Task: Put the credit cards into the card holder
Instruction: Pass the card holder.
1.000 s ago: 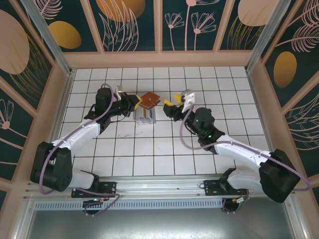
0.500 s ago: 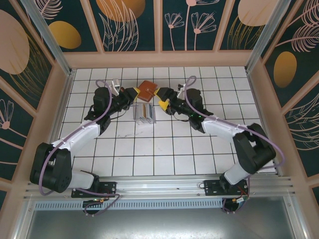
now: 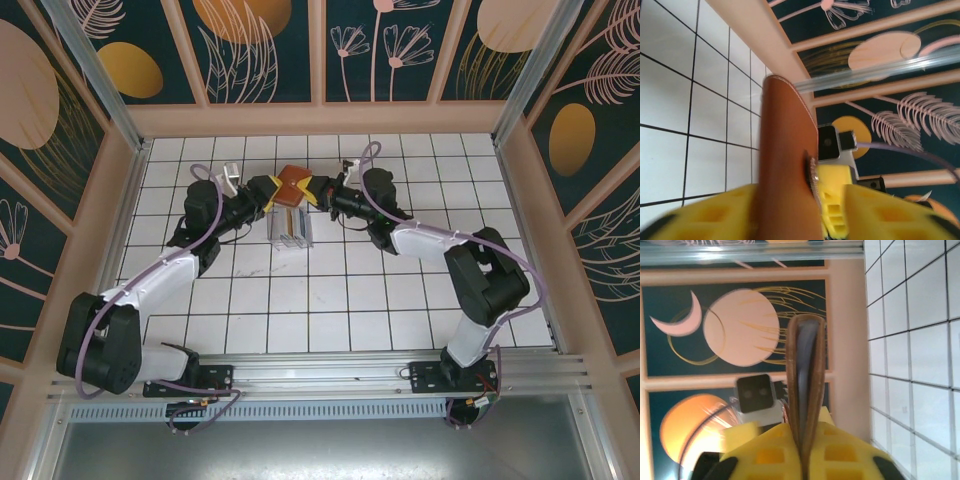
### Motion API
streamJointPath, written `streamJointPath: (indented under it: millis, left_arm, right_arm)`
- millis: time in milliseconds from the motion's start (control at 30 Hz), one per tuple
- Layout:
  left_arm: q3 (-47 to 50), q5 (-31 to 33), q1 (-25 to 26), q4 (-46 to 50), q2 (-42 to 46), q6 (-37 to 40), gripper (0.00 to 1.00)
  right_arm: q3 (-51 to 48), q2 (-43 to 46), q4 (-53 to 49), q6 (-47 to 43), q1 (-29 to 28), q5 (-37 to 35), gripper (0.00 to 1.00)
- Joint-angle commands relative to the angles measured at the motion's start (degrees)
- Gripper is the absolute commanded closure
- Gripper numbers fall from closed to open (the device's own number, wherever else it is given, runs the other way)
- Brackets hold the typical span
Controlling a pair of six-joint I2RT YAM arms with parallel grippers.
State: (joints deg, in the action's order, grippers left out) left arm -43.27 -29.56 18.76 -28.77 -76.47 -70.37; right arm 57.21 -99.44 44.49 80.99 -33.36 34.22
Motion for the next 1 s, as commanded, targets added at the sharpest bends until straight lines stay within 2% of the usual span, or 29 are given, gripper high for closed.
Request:
streamJointPath:
  millis: [0, 67, 133, 333, 433, 500, 600, 700, 867, 967]
  left_arm:
    - [-3.69, -5.09, 0.33, 5.20, 1.74, 10.05, 0.35]
    - [-6.49, -8.25, 0.18, 11.28, 1.75, 17.00, 0.27]
    - [-7.49, -8.49, 0.13, 16.27, 2.47, 19.93, 0.26]
    - [-5.89, -15.61, 0.13, 17.61, 2.72, 24.59, 0.25]
    - [-6.15, -20.22, 0.13, 17.75, 1.12, 25.63, 0.29]
    - [-6.18, -22.00, 0.14, 17.97, 1.28, 26.91, 0.32]
    - [-6.17, -23.38, 0.14, 17.71, 1.50, 28.21, 0.40]
    - [-7.44, -22.40, 0.19, 21.96, 0.01, 30.57, 0.47]
    - [-7.27, -20.06, 0.14, 23.29, 0.22, 31.39, 0.38]
    - [-7.19, -19.40, 0.13, 24.31, -1.18, 32.33, 0.38]
  right_arm:
    - [2.60, 1.47, -5.37, -15.07, 1.26, 3.29, 1.00]
    - [2.49, 4.05, -12.68, -27.19, 1.67, 4.12, 1.00]
    - [1.82, 6.22, -16.68, -35.59, 2.51, 8.43, 1.00]
    - [-0.20, 9.23, -18.45, -44.47, 6.72, 23.10, 1.00]
    - [2.66, 9.22, -26.70, -52.54, 6.48, 28.27, 1.00]
    - [3.99, 9.41, -31.77, -57.57, 6.47, 29.00, 0.99]
    - [3.96, 9.95, -32.38, -58.69, 6.63, 31.13, 0.98]
    - [3.20, 10.28, -30.60, -57.64, 6.62, 32.62, 0.99]
    - [3.04, 10.63, -31.32, -57.64, 6.61, 33.59, 1.00]
    - [1.83, 10.71, -28.14, -55.92, 6.81, 34.99, 1.00]
